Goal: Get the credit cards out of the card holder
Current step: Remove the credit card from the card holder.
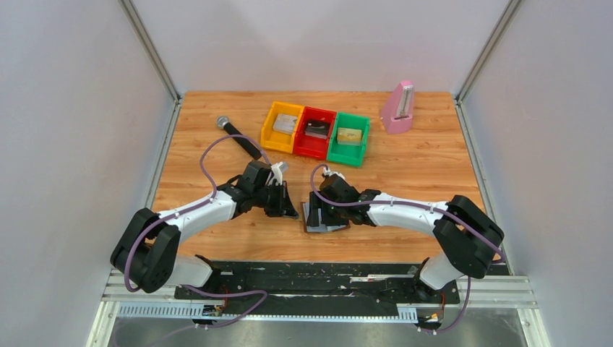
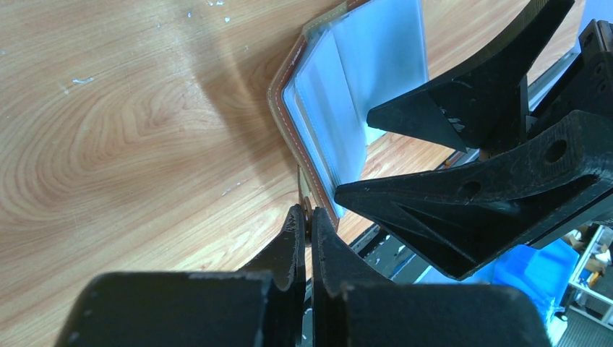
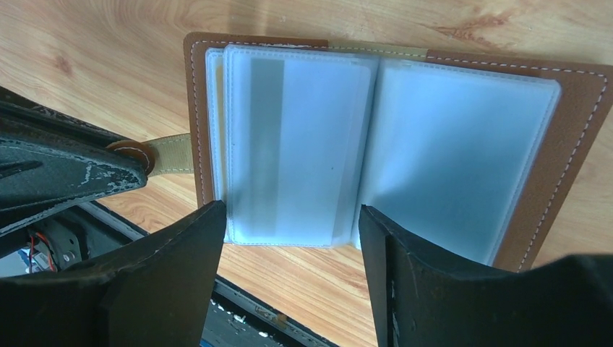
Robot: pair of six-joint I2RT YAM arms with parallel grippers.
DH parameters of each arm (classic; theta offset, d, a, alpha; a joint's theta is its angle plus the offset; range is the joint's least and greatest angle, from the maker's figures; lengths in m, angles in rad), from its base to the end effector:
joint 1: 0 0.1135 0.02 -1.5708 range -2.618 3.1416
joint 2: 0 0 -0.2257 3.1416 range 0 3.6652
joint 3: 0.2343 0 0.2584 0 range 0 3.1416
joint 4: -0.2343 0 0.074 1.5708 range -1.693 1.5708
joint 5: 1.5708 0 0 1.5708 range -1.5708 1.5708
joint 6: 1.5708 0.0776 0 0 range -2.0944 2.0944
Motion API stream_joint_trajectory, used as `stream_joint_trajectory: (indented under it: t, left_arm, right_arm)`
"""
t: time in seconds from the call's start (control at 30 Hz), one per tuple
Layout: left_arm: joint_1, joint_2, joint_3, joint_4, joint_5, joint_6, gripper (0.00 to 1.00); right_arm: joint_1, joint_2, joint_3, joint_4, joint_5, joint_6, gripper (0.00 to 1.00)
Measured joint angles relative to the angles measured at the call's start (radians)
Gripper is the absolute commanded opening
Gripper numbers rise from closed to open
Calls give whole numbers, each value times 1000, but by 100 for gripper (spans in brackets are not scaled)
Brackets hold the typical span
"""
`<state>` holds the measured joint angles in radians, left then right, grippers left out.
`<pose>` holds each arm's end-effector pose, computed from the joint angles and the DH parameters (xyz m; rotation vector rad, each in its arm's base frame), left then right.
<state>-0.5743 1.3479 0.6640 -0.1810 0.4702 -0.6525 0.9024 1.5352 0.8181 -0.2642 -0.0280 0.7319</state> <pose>0.2292 -0.1902 0.1124 0.1288 2.6301 -1.0700 0.1998 0.2565 0.0931 -0.2405 2.6797 0.6214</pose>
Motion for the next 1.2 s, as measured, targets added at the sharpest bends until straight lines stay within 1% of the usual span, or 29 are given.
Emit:
stream_joint_trajectory:
  t: [0.1,0.3,0.4,0.93,1.2]
  left_arm:
    - [0,0,0,-1,0,0,0]
    - [0,0,0,-2,0,0,0]
    - [0,0,0,-8,-2,3,0]
    - [0,0,0,-32,-20,17,0]
    - [0,0,0,-37,-24,31,0]
  right_arm:
    - [3,3,1,0,0,0,68]
    - [6,6,2,0,8,0,61]
    - [8,11,5,-6,33,0,59]
    - [14,-9,8,-71,151,1,59]
    - [14,-36,8,-98,186,2,60]
